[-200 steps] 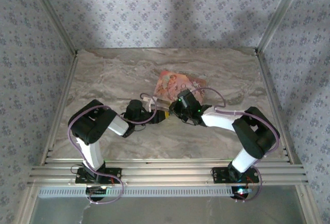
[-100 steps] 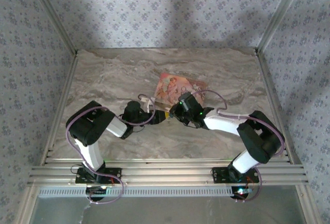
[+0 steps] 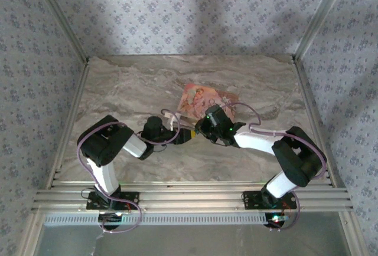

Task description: Unlock the padlock with the key

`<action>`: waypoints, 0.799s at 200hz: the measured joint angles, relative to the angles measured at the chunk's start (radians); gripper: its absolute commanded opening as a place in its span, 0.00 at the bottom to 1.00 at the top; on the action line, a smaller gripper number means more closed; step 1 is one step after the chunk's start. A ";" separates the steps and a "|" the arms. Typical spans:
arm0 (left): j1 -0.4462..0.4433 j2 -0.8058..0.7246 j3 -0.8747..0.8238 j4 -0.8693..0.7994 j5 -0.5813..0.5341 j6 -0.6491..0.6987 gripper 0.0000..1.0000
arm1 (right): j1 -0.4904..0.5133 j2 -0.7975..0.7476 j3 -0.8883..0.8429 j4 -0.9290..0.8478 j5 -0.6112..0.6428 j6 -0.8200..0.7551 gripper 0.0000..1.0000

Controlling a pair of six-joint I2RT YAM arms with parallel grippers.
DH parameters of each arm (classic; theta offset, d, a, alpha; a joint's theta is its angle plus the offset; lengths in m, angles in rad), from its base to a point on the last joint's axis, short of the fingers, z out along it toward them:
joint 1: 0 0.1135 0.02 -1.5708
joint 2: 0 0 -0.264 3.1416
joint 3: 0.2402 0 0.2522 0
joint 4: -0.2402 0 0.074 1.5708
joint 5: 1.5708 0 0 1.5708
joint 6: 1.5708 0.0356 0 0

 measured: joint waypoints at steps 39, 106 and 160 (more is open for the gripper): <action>-0.001 0.002 0.000 -0.002 0.004 0.010 0.37 | -0.004 0.000 0.000 0.000 -0.002 0.000 0.00; -0.005 0.032 0.005 -0.006 0.006 0.016 0.34 | -0.006 0.000 0.000 0.000 -0.007 0.000 0.00; -0.005 0.043 0.016 0.014 0.008 0.012 0.08 | -0.006 0.003 0.000 0.002 -0.008 0.000 0.00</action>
